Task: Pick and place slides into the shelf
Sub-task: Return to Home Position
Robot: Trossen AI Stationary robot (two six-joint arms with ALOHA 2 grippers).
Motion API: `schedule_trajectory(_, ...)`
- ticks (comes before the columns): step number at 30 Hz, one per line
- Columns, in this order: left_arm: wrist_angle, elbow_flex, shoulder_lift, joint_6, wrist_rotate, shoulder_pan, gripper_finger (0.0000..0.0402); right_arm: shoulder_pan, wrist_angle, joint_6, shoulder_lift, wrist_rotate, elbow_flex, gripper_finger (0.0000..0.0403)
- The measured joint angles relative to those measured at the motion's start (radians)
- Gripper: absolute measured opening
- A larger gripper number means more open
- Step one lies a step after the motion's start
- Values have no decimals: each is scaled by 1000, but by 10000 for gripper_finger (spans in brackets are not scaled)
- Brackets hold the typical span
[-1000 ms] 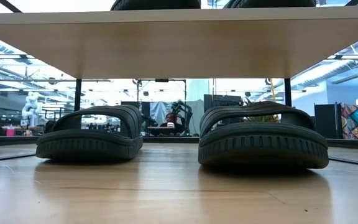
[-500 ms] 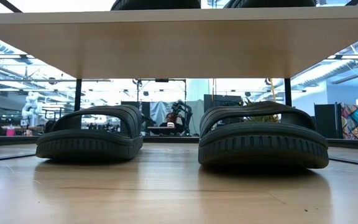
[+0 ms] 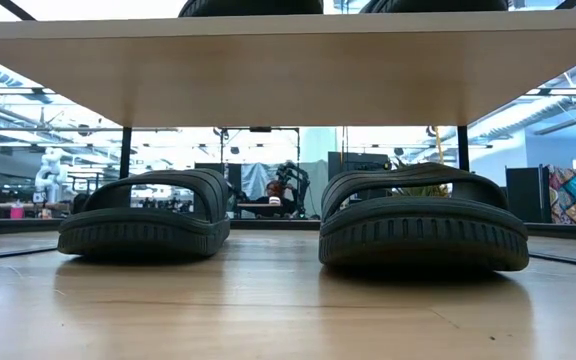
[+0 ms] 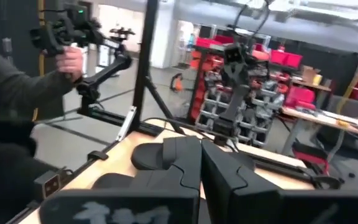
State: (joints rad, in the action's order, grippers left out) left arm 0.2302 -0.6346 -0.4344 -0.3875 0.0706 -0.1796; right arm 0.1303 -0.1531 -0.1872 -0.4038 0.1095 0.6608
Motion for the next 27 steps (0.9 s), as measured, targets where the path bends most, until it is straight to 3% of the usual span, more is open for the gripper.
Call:
schedule_trajectory(4, -21, 69, 50, 64, 13, 27, 0, 0, 12, 46, 51, -59, -87, 0)
schedule_trajectory(10, -60, 201, 168, 125, 130, 2, 0, 0, 20, 98, 176, -68, -182, 0)
schedule_trajectory(18, -121, 322, 323, 140, 295, -55, 0, 0, -102, 125, 313, -120, -191, 0)
schedule_trajectory(21, -130, 343, 345, 175, 350, -65, 0, 0, -160, 121, 343, -167, -191, 0)
schedule_trajectory(27, -68, 355, 343, 234, 412, -91, 0, 0, -204, 107, 382, -163, -203, 0)
